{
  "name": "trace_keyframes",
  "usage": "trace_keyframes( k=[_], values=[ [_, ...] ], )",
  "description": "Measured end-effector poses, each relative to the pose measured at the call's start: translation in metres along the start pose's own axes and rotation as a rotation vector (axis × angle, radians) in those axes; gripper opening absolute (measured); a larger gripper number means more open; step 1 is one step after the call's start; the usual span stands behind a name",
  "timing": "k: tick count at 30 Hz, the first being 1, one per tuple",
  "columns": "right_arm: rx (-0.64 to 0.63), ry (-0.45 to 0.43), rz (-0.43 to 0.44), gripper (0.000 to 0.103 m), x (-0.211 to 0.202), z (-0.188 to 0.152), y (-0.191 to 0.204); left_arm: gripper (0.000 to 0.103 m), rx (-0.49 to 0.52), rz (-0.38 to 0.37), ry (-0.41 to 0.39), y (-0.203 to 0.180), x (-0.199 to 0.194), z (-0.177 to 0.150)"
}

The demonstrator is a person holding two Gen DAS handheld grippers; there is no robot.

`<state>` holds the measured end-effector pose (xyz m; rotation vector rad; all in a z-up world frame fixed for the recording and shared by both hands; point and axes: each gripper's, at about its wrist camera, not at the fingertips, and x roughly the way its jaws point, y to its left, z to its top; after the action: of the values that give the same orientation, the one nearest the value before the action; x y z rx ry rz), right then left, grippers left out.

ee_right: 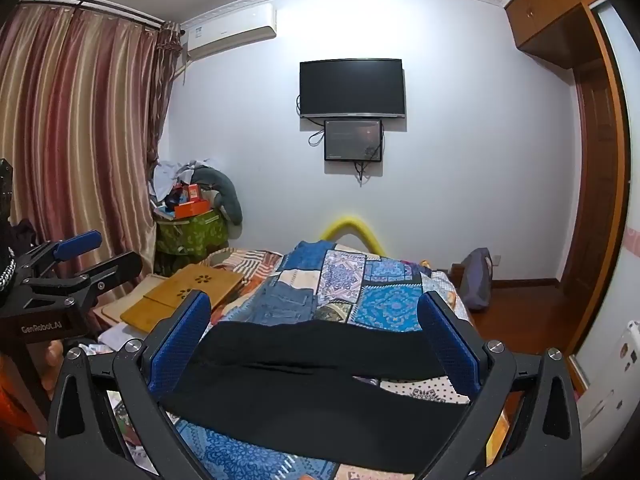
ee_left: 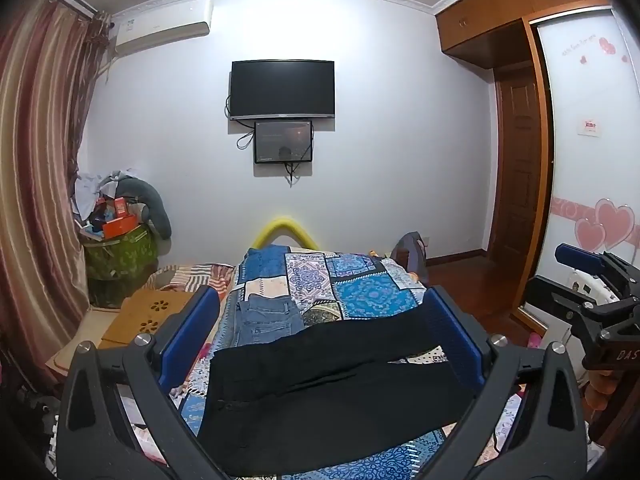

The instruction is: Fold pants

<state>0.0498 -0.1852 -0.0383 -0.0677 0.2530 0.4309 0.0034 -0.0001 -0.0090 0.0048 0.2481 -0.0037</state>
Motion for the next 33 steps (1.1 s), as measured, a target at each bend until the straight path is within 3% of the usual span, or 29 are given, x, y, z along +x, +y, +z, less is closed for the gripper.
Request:
trace_keyframes(
  k=[33],
  values=[
    [-0.007,-0.011,-0.015,0.103,0.0022,0.0000,-0.0042,0.103,0.008,0.011,-0.015,-0.0004,-0.0008,0.0047]
  ],
)
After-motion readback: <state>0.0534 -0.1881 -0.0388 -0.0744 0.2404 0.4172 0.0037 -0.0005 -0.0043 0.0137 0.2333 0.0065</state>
